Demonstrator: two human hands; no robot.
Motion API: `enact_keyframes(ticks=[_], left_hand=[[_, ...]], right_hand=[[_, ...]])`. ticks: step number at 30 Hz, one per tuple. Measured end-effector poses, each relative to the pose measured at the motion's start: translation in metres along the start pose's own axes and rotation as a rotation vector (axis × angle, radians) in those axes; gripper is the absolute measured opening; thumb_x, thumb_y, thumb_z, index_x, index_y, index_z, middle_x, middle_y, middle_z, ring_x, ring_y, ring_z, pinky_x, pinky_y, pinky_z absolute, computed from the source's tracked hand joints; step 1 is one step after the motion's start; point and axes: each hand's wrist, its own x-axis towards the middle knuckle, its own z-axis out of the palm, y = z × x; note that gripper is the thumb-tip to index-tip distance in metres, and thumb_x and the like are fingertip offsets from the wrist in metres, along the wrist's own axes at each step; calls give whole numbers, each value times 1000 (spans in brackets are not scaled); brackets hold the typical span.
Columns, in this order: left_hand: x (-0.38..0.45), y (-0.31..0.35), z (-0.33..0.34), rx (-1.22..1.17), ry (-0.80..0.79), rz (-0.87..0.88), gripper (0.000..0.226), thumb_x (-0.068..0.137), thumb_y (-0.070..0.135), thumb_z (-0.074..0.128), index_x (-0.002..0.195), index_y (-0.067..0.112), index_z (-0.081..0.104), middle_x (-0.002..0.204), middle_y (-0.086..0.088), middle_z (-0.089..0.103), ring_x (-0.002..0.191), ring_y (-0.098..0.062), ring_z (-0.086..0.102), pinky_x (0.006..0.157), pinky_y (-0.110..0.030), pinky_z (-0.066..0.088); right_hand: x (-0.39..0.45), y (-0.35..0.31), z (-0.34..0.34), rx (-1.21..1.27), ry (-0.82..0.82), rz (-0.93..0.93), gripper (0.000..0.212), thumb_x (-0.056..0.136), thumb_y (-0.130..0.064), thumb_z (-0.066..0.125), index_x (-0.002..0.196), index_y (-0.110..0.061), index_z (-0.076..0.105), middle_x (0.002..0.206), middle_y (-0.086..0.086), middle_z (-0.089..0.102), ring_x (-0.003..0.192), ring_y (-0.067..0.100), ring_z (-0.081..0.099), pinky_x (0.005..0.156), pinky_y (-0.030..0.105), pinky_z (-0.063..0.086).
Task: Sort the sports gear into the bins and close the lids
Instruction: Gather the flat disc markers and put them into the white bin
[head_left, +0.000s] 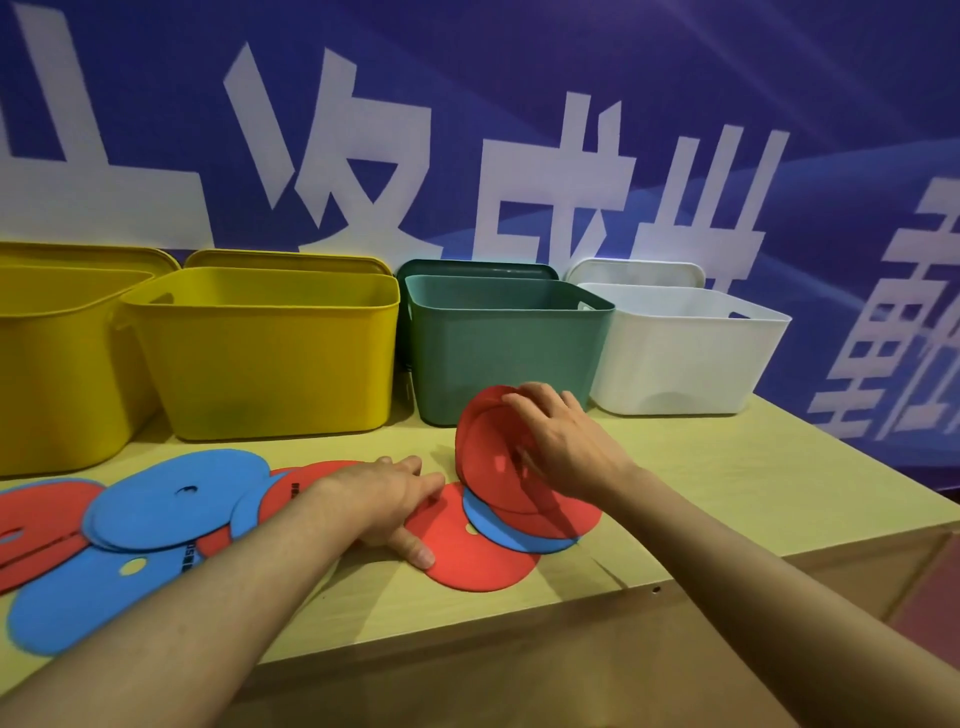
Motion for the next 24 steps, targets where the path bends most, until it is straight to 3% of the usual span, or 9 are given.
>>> enact_keyframes(ticks=[3,5,8,13,17,21,24], left_hand=[[-1,1,-2,-1,-1,-1,97,77,72,73,154,35,26,152,-3,35,134,-31,43,103,-47,48],[-1,2,-3,0,-10,-7,98,76,71,73,154,36,25,153,-3,34,134,-31,42,103,-47,48],[0,6,-9,44,-37,-5,101,77,69,74,156,34,22,155,-5,33,134,-32,44,102,-46,47],[7,25,-34,151,-118,5,115,72,63,83,160,34,14,146,-9,45,129,-33,53,94,-41,46],[19,39,-49,229,-181,4,111,67,59,89,156,25,31,143,-8,53,127,-32,57,96,-39,47],[36,51,-66,330,-155,29,94,67,62,88,144,21,51,136,-4,62,121,-28,63,97,-39,53],[46,55,-77,331,-17,97,101,68,57,89,151,28,39,142,-7,53,128,-31,58,97,-41,49]], right_hand=[[2,3,-2,21,50,27,51,90,-36,71,132,-22,45,153,12,35,132,43,40,105,55,45],[2,3,-8,-45,58,14,49,89,-44,71,126,-26,45,144,7,44,132,39,39,101,52,44],[-3,0,-13,-135,-20,-38,53,88,-49,68,127,-27,41,116,1,57,105,31,53,81,43,44],[-7,9,-23,-184,55,-36,30,94,-24,42,124,-27,42,94,-2,60,81,29,62,72,42,45],[-6,34,-52,-112,177,-10,23,98,-29,53,121,-29,48,101,-2,56,70,32,62,60,38,50],[-4,66,-83,-52,255,38,21,101,-28,56,120,-29,49,112,-2,55,72,35,64,56,40,53],[-5,89,-100,-58,279,39,26,100,-26,62,123,-28,50,116,-1,54,75,33,65,58,40,54]])
